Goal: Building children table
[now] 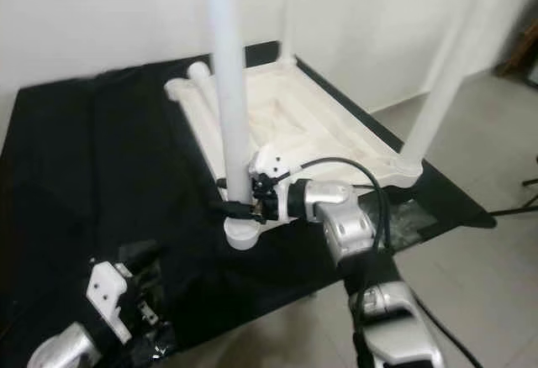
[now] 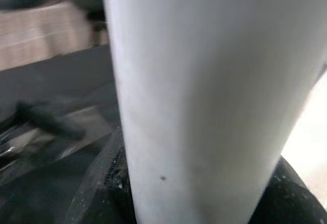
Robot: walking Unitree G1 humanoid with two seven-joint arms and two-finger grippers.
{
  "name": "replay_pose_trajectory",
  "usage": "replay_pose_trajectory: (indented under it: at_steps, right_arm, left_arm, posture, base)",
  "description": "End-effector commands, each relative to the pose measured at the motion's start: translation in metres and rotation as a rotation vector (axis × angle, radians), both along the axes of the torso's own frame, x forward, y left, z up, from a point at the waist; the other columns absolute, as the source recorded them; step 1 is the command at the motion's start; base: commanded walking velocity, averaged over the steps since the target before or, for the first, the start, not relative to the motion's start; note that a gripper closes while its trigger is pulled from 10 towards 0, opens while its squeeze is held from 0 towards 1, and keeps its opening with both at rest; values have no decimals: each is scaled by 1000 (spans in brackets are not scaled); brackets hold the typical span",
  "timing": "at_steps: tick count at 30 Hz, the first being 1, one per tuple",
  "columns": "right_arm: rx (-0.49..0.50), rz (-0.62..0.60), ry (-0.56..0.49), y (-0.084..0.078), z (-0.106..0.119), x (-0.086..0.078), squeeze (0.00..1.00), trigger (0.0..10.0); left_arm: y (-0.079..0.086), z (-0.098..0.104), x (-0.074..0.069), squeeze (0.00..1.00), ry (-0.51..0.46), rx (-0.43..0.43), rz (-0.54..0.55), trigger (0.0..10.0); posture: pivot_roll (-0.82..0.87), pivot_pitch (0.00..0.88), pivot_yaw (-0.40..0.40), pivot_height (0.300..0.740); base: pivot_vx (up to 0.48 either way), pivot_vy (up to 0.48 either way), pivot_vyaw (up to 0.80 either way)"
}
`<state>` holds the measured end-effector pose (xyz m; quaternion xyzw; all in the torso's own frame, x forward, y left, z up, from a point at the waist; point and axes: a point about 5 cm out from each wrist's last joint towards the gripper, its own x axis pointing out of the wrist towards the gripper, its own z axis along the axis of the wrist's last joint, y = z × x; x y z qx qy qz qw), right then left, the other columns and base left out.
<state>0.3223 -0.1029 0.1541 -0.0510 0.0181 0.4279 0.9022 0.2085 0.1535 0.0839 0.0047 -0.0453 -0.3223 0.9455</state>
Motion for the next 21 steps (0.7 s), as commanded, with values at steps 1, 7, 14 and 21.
replay_pose_trajectory:
  at_steps: [1, 7, 14, 21]
  right_arm:
    - [-110, -383, 225, -22, -59, -23, 0, 0]
    - [-101, -545, 302, -16, -80, -59, 0, 0]
    - [-148, -485, 195, -27, -56, -32, 1000, 10000]
    - [-52, -208, 33, -34, 3, 3, 827, 10000]
  left_arm:
    - [0, 2, -3, 0, -1, -34, -24, 10000]
    - [-3, 7, -6, 0, 3, -92, -107, 10000]
    - [-8, 9, -7, 0, 13, -137, -197, 10000]
    - [-10, 9, -7, 0, 19, -191, -207, 10000]
  posture:
    - [-23, 152, -5, 740]
    - [-63, 143, 7, 740]
    - [-55, 119, -11, 740]
    - [-44, 95, -24, 740]
  base:
    - [0, 0, 0]
    - [0, 0, 0]
    - [0, 0, 0]
    - [0, 0, 0]
